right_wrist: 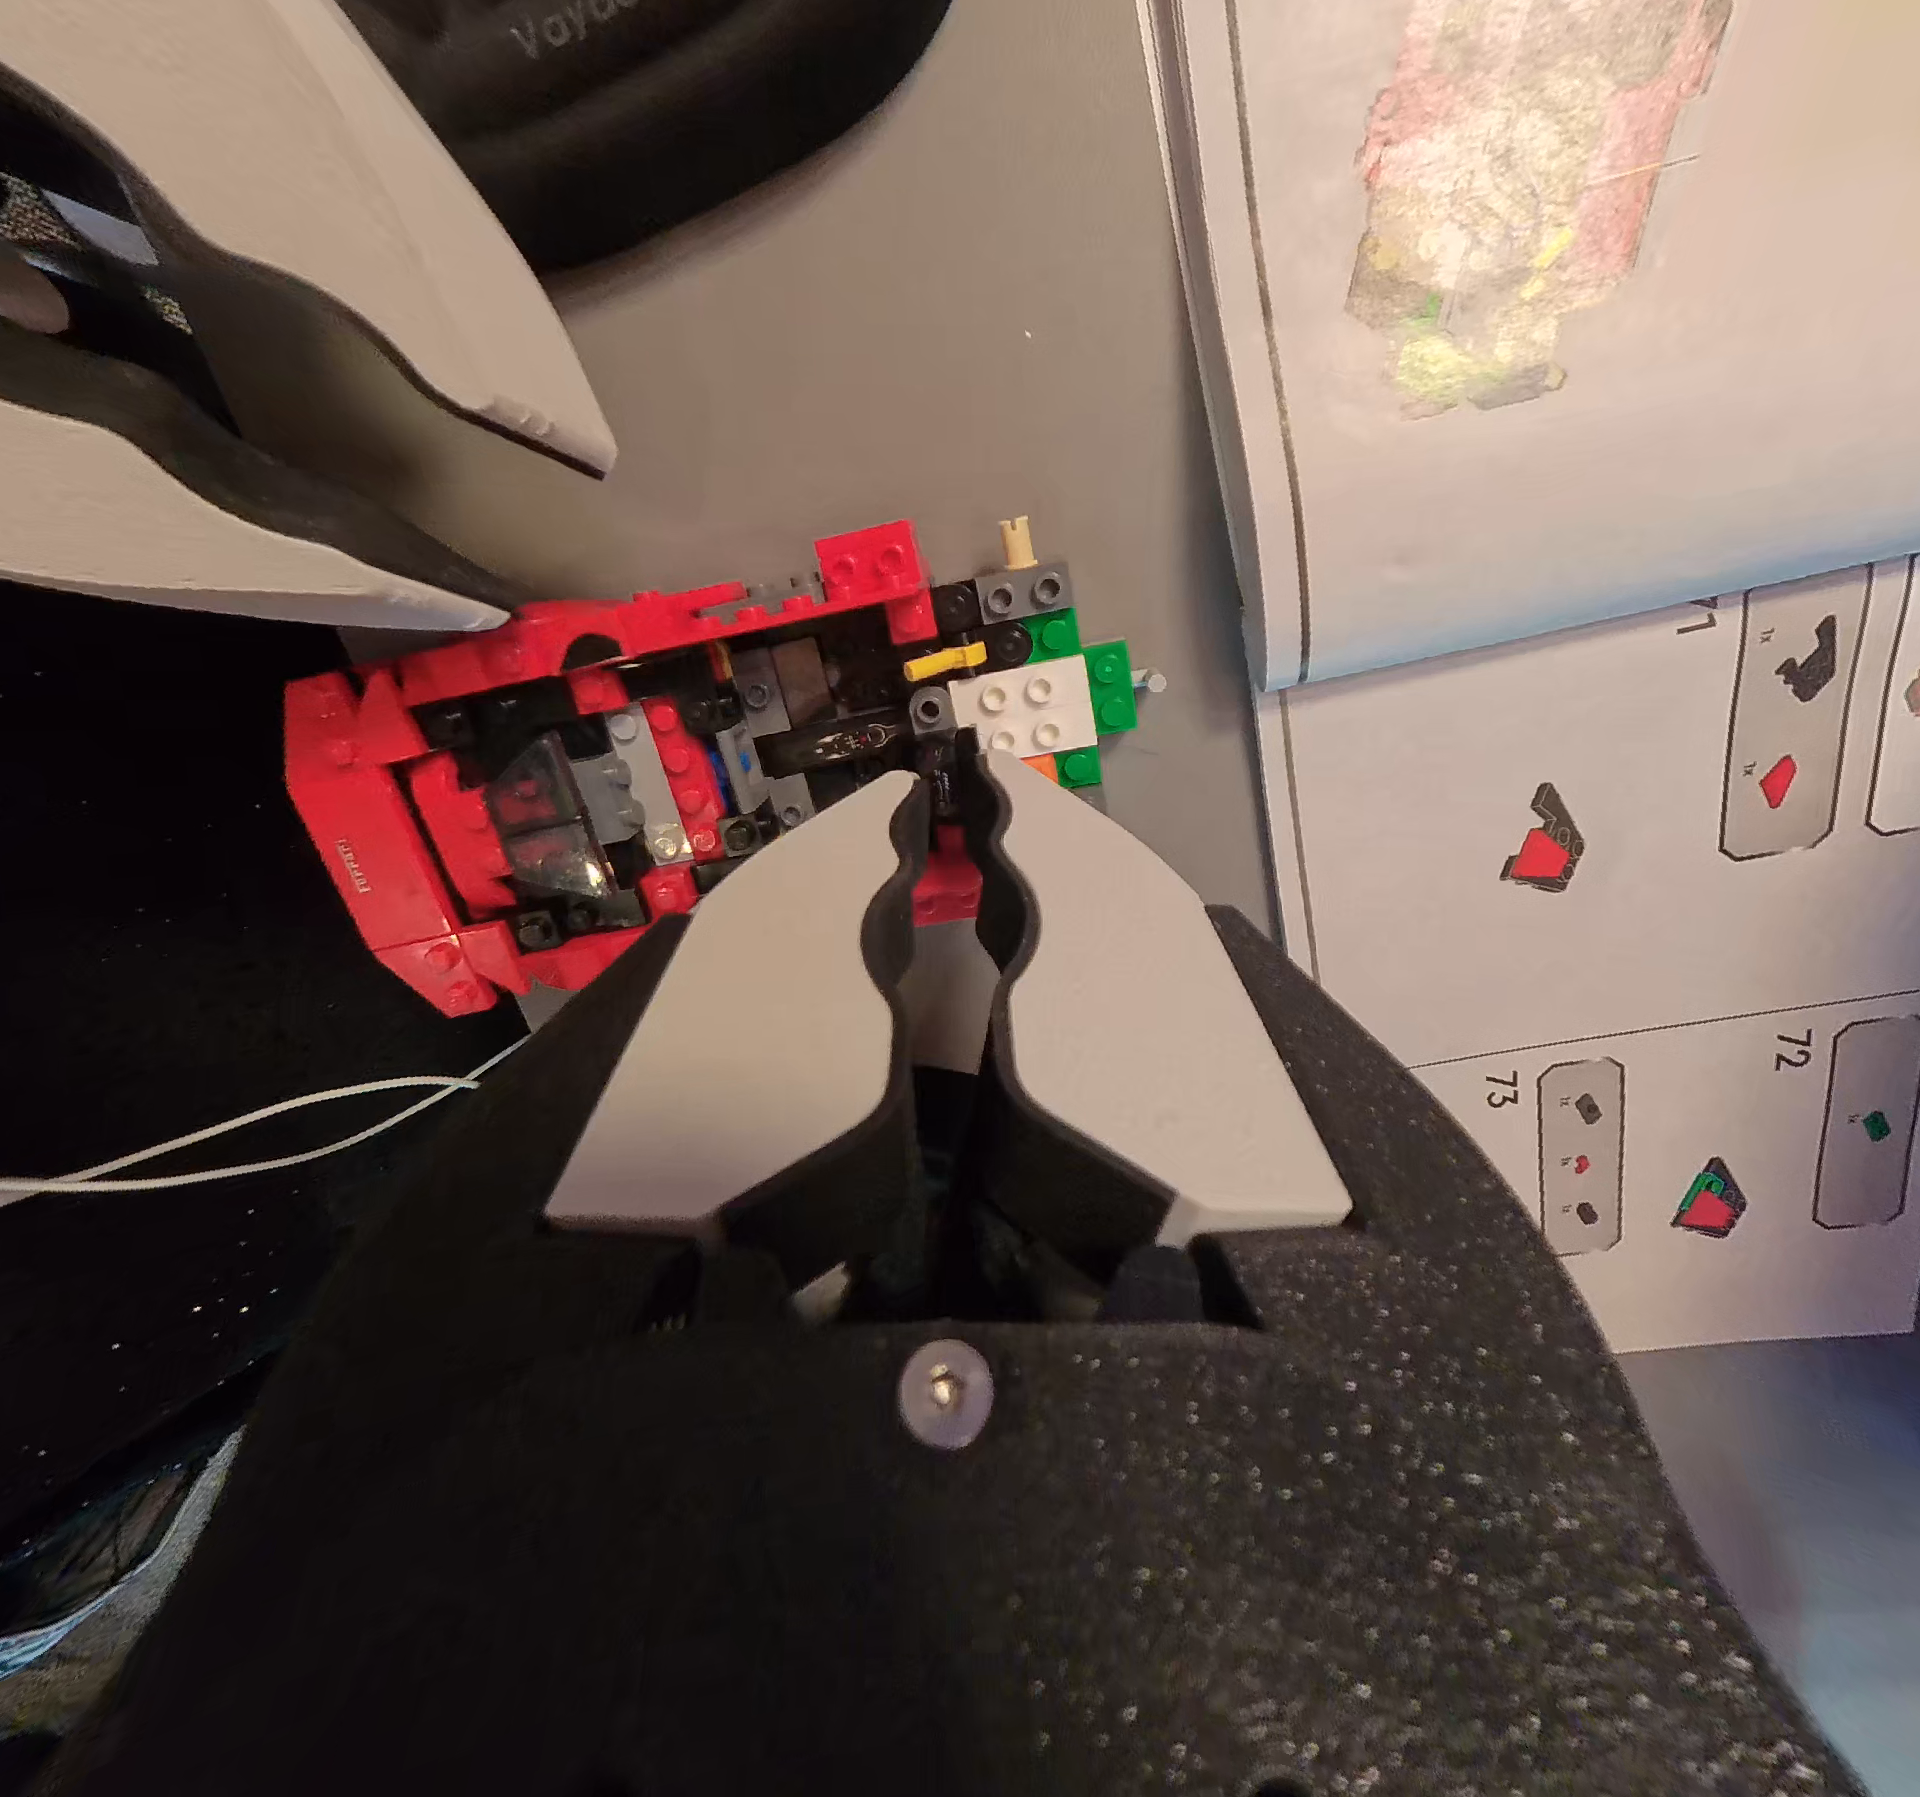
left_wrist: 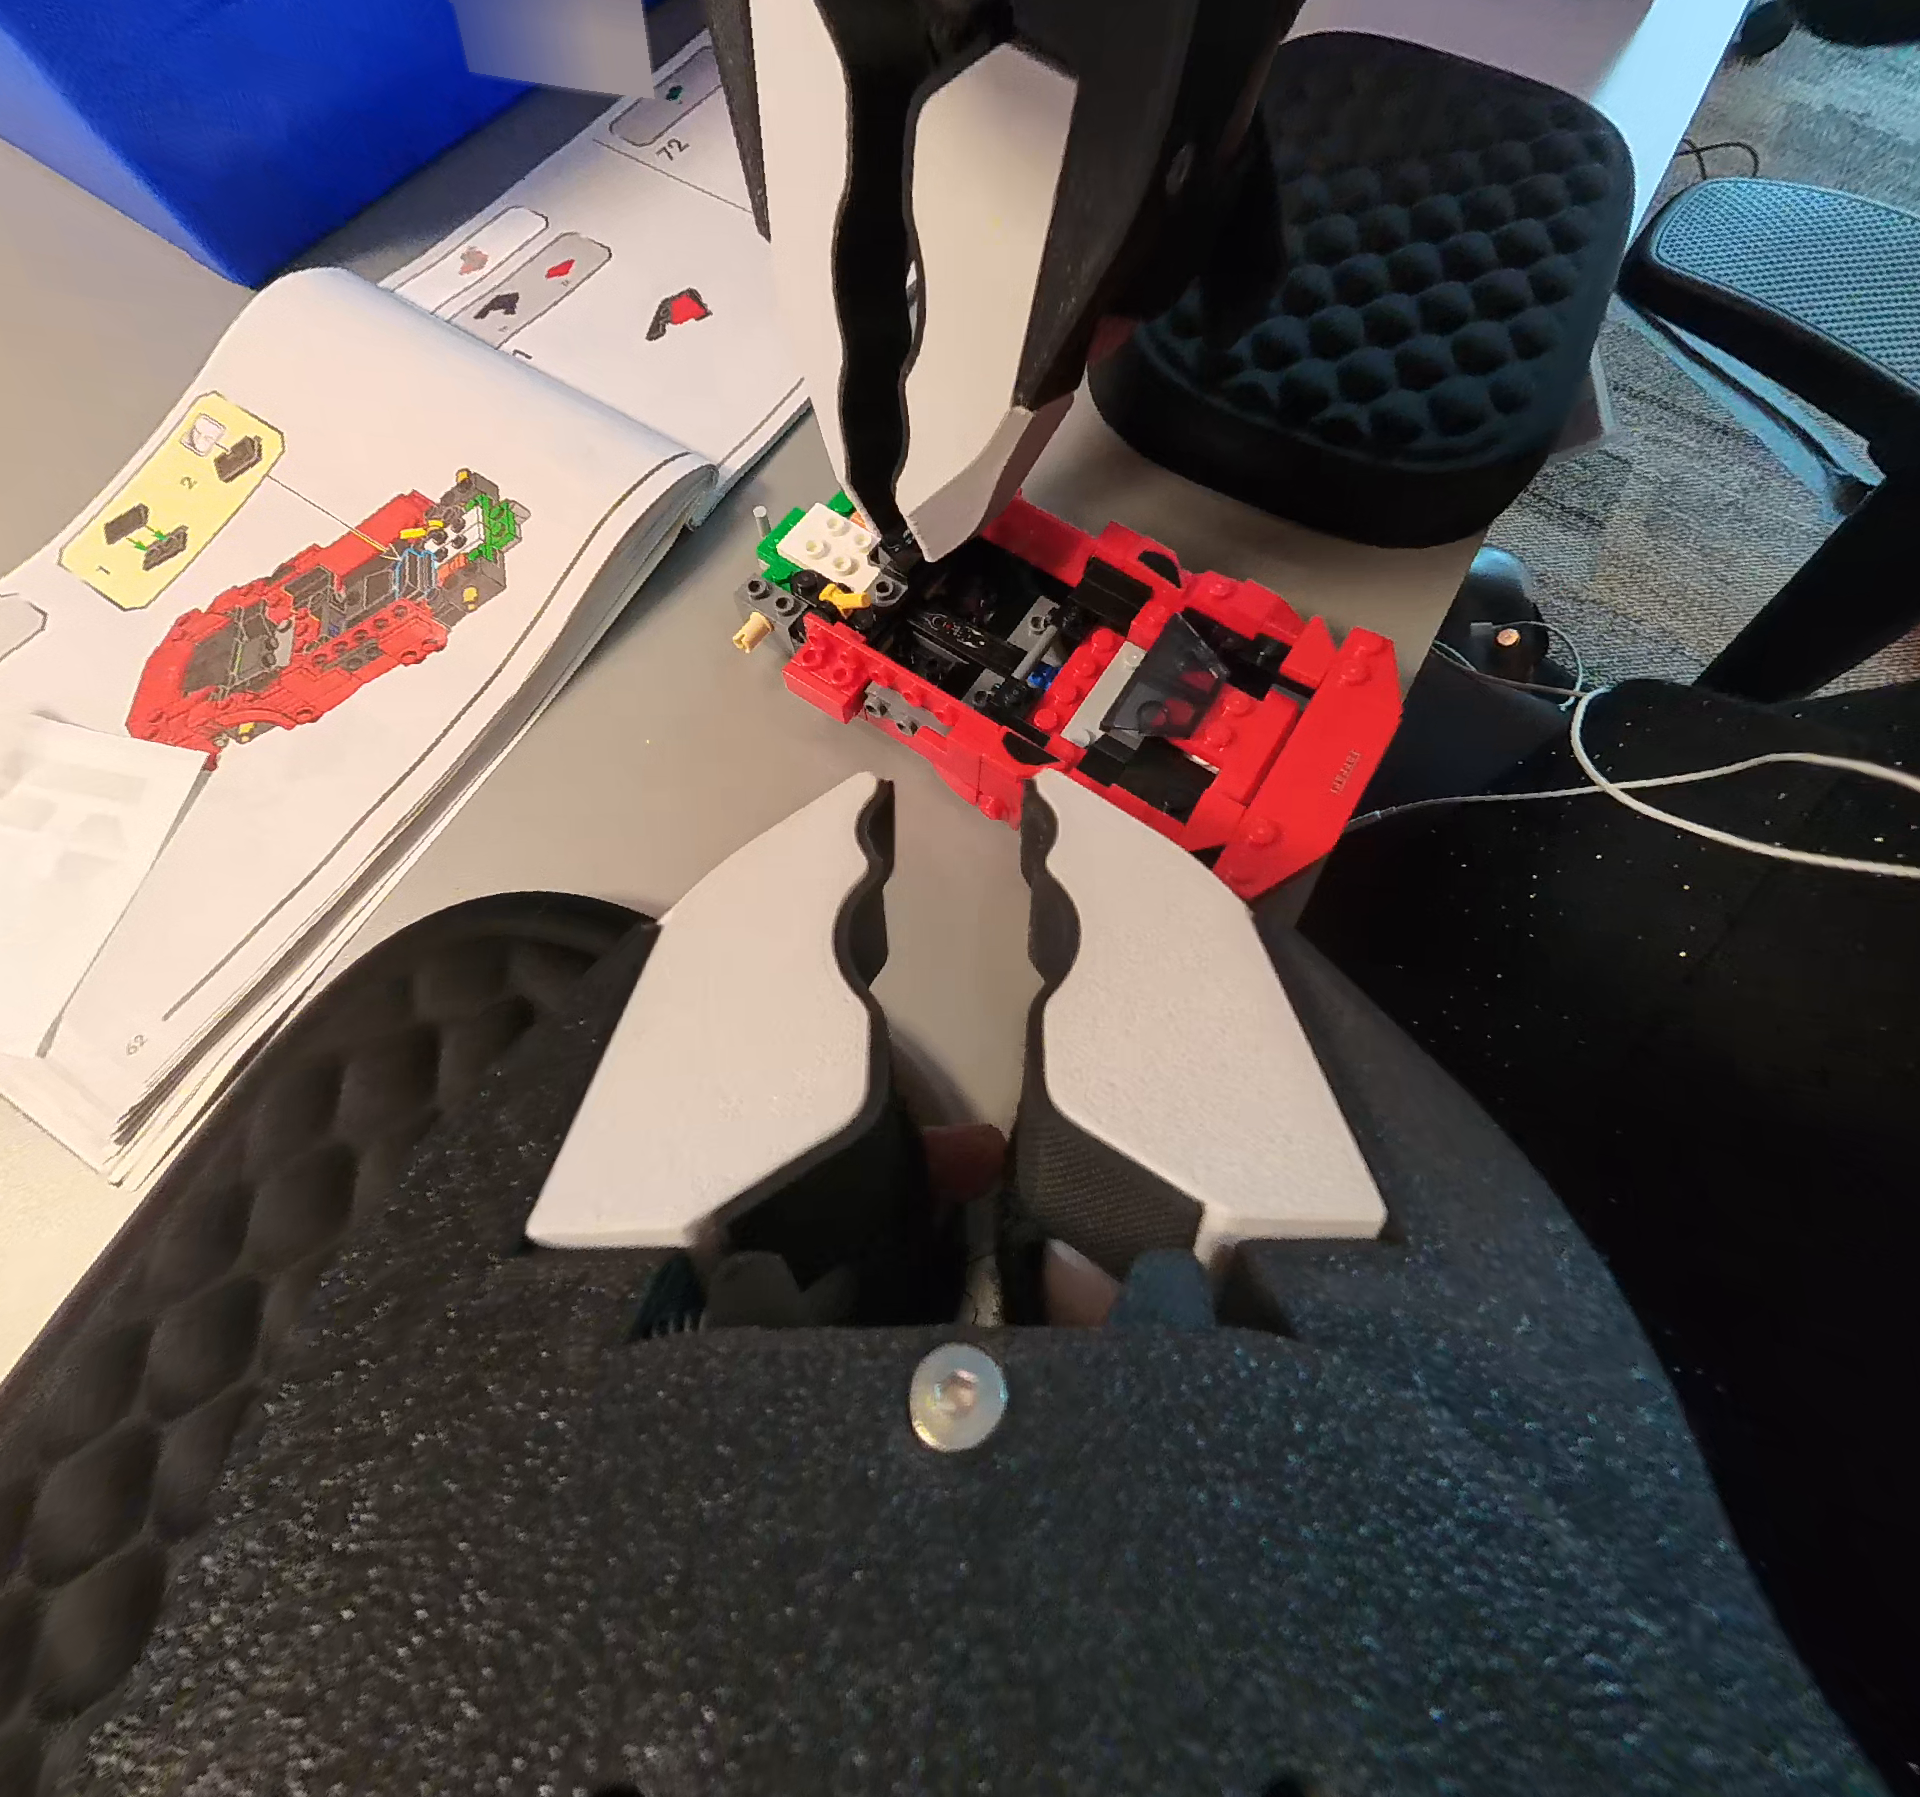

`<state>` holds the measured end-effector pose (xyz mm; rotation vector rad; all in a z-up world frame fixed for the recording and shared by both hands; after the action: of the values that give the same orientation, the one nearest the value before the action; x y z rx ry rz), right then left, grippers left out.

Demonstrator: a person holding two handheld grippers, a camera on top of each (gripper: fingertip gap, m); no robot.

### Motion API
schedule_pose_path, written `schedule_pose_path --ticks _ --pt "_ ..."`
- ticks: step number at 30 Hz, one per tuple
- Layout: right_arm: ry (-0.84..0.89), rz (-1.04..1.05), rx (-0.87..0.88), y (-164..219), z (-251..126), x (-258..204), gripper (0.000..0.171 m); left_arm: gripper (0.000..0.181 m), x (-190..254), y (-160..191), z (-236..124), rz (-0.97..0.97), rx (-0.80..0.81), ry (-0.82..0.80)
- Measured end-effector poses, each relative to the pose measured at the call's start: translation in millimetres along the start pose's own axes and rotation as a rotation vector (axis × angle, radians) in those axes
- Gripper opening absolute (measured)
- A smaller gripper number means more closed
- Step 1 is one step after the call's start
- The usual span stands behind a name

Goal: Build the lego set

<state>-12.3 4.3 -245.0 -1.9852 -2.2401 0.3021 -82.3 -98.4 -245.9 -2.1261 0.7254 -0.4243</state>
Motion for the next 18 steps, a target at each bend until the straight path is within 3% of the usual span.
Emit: schedule_pose_path --ticks 3,5,11,12,13,15,18 --pt "0.001 0.001 0.02 -0.1 -0.2 0.3 0.007 0.028 -0.8 -0.4 0.4 -0.001 -0.006 -0.005" --pt "0.028 0.003 0.058 1.3 -2.1 3.5 0.021 0.034 -2.6 -1.1 0.3 0.0 -0.016 -0.016" --pt "0.083 -0.015 0.408 -1.2 -43.4 -0.2 0.044 0.046 -15.5 -15.4 -9.7 0.011 0.066 -0.087" --pt "0.116 -0.047 0.503 -1.5 -53.9 -2.8 0.033 0.041 -17.8 -20.6 -13.2 0.012 0.106 -0.096" --pt "0.16 -0.087 0.609 -0.7 -64.9 -6.2 0.003 0.028 -19.7 -26.8 -17.4 0.014 0.154 -0.105" --pt "0.238 -0.157 0.777 3.2 -83.3 -15.0 0.0 0.0 -21.0 -41.3 -26.8 0.033 0.262 -0.113" --pt "0.315 -0.196 0.89 8.6 -100.8 -28.4 0.0 0.0 -13.9 -64.5 -39.0 0.171 0.398 -0.098"
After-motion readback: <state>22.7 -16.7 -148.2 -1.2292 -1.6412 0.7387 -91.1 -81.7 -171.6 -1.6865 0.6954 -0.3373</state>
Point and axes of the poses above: each gripper's, where its closed fingertips meet, z out along the fingers, y out of its underside, x = y × z across the jaws, the point moved 6 cm from there along -z, back along the fingers, and after that the axes turned 3 degrees about y, right-handed, at the moved point
